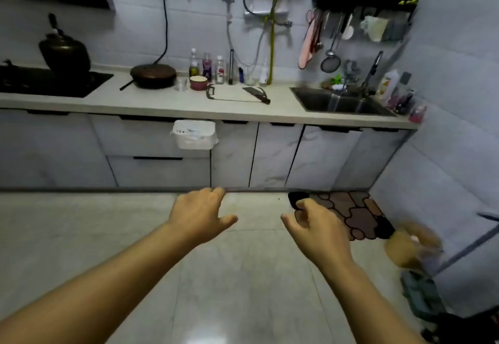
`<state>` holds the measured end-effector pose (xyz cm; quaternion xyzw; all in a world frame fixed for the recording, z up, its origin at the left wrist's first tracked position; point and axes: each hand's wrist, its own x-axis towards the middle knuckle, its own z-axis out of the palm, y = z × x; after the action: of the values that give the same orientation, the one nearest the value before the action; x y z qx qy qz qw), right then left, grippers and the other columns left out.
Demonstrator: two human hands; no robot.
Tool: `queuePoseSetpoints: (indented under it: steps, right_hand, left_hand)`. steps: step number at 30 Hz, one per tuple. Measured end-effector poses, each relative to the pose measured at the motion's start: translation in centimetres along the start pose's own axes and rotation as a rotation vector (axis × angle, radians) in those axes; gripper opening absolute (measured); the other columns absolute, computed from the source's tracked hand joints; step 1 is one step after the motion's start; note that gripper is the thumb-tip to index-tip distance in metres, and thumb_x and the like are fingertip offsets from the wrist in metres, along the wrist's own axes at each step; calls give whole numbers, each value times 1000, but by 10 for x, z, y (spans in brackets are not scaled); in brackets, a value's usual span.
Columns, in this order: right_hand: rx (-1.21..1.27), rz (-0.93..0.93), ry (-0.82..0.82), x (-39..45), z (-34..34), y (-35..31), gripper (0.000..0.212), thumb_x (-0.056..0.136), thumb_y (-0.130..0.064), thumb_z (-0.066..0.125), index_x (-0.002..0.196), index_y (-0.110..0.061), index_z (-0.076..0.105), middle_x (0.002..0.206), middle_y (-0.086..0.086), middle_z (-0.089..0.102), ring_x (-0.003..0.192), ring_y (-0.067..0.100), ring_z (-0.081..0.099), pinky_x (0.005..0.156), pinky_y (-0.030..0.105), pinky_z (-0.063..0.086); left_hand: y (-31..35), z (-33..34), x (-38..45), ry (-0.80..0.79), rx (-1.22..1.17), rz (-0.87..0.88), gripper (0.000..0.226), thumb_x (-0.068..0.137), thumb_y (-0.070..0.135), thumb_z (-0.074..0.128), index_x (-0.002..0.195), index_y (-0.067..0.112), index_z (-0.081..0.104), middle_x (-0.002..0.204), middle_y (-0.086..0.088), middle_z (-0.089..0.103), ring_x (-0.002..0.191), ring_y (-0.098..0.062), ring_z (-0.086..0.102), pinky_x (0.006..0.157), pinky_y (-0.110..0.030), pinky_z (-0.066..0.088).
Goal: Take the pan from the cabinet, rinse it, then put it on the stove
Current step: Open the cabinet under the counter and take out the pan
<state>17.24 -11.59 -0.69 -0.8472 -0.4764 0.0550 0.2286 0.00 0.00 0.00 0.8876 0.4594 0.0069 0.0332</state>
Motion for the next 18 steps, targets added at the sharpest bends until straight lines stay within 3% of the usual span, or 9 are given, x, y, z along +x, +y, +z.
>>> queuePoseSetpoints:
  steps: [9, 14, 18]
  right_hand:
    - [6, 52, -24, 108, 85, -32, 50, 85, -47, 54, 126, -19, 51, 119, 0, 63, 109, 19, 57, 83, 32, 46]
    - [-29, 44, 22, 183, 101, -23, 45, 85, -44, 56, 119, -15, 56, 114, 3, 63, 109, 22, 53, 85, 32, 43]
    - [-46, 50, 50, 255, 113, -2, 46, 84, -42, 58, 121, -15, 56, 121, 4, 59, 114, 23, 49, 92, 34, 42]
  left_hand:
    - [-75, 35, 124, -56, -73, -40, 65, 85, 59, 48, 136, 20, 39, 134, -4, 53, 119, -24, 54, 90, -36, 47]
    - [-67, 45, 210, -85, -134, 14, 65, 85, 58, 50, 137, 21, 38, 136, -4, 51, 121, -26, 51, 93, -38, 46]
    - [-47, 52, 287, -119, -129, 55, 61, 85, 57, 49, 135, 24, 40, 134, -3, 52, 119, -25, 52, 92, -38, 45]
